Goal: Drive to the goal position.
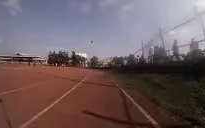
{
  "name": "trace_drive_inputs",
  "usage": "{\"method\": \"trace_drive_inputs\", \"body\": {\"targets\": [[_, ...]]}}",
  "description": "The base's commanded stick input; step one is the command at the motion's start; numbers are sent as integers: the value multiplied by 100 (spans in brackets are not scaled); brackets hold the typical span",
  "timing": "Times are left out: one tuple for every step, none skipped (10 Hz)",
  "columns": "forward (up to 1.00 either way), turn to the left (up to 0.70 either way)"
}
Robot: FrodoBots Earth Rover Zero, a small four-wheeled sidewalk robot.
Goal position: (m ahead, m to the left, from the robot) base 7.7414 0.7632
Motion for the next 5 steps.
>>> {"method": "trace_drive_inputs", "body": {"targets": [[50, 0], [50, 0], [50, 0], [50, 0], [50, 0]]}}
